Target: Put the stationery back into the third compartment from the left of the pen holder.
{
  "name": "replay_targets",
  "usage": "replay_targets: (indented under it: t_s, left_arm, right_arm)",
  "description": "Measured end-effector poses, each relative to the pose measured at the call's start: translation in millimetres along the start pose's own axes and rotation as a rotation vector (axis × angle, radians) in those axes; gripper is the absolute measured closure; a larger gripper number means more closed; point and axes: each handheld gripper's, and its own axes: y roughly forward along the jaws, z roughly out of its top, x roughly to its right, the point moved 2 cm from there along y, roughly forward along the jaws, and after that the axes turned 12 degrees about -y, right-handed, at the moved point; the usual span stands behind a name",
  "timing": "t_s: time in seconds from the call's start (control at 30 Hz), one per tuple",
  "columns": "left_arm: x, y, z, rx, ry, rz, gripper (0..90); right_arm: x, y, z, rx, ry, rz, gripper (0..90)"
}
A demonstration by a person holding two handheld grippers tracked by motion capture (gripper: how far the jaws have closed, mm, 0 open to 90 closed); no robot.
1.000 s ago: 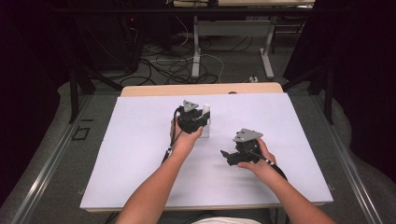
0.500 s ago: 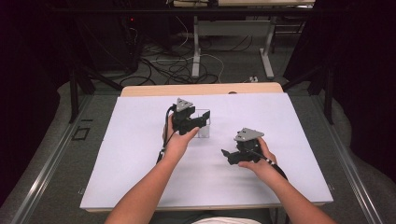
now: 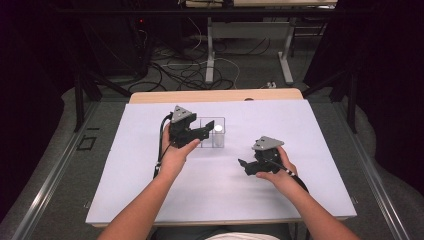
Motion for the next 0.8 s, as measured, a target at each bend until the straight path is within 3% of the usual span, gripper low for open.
replay_targets:
  t_s: [0.33, 0.57, 0.8]
  left_arm:
    - [-28.5, -30.7, -13.5, -0.043, -0.086, 0.035, 13.1]
    - [-47.8, -47.1, -24.2, -0.059, -0.086, 0.072, 0.3]
    - [-62.2, -58.7, -33.9, -0.069, -0.092, 0.107, 0.2]
  right_arm:
    - [5.4, -2.5, -2.9, -0.007, 0.03, -0.013, 5.8]
    - [8.6, -2.1, -4.9, 0.002, 0.038, -0.024, 5.8]
    - [14.2, -4.1, -8.9, -0.013, 0.05, -0.034, 5.8]
